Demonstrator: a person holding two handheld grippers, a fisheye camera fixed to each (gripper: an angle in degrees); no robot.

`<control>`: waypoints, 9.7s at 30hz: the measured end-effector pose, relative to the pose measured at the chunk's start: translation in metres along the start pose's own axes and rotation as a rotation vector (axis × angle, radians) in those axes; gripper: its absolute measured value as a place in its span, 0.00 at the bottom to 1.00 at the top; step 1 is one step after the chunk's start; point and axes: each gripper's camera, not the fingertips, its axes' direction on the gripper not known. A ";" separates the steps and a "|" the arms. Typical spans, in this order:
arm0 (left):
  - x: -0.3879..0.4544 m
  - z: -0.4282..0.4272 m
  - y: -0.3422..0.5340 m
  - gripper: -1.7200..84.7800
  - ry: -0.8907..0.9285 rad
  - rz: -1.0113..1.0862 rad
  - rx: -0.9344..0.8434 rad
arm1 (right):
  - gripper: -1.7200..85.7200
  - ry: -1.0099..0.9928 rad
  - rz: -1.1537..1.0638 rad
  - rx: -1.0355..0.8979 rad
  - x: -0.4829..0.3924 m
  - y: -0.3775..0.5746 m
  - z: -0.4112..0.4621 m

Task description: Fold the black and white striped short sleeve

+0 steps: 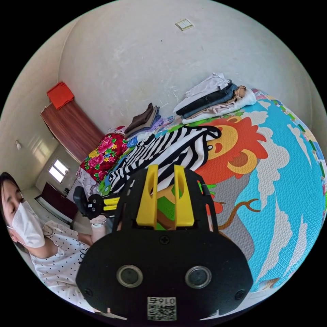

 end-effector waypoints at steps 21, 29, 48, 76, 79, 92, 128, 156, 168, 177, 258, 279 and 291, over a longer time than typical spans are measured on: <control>-0.180 -0.019 0.086 0.01 0.900 -0.604 0.554 | 0.17 0.421 -0.817 -0.257 -0.243 -0.009 0.072; -0.164 -0.014 0.084 0.01 0.914 -0.529 0.503 | 0.04 0.472 -0.636 -0.349 -0.249 -0.035 0.076; -0.047 -0.021 0.063 0.04 0.684 -0.155 0.263 | 0.02 0.366 -0.487 -0.423 -0.181 0.030 -0.018; -0.029 -0.039 0.063 0.01 0.272 -0.188 0.261 | 0.06 0.408 -0.173 -0.101 -0.123 0.037 0.032; -0.031 -0.040 0.065 0.01 0.385 -0.188 0.311 | 0.09 0.497 -0.197 -0.125 -0.120 0.034 0.056; -0.090 -0.049 0.099 0.01 0.358 -0.449 0.481 | 0.11 -0.239 0.352 -0.111 0.027 0.028 0.127; 0.083 0.009 0.017 0.01 0.374 0.031 0.218 | 0.11 0.408 0.210 -0.156 0.010 0.081 0.139; 0.214 0.019 -0.025 0.11 0.014 0.321 0.207 | 0.12 0.070 -0.074 -0.228 0.047 0.187 0.084; 0.099 0.004 -0.008 0.02 0.393 -0.217 0.417 | 0.12 -0.025 -0.029 -0.249 0.070 0.182 0.093; 0.052 0.003 0.016 0.01 0.470 -0.337 0.510 | 0.10 -0.043 -0.007 -0.304 0.084 0.167 0.113; 0.111 0.047 0.027 0.06 0.399 -0.168 0.278 | 0.11 0.600 -0.111 -0.401 -0.035 -0.239 0.117; 0.018 -0.065 0.110 0.01 0.398 -0.278 0.461 | 0.11 1.061 -0.123 -0.170 -0.198 -0.308 0.131; -0.142 -0.185 0.326 0.04 -0.394 -0.756 0.089 | 0.09 0.669 -0.600 0.115 -0.431 -0.098 0.007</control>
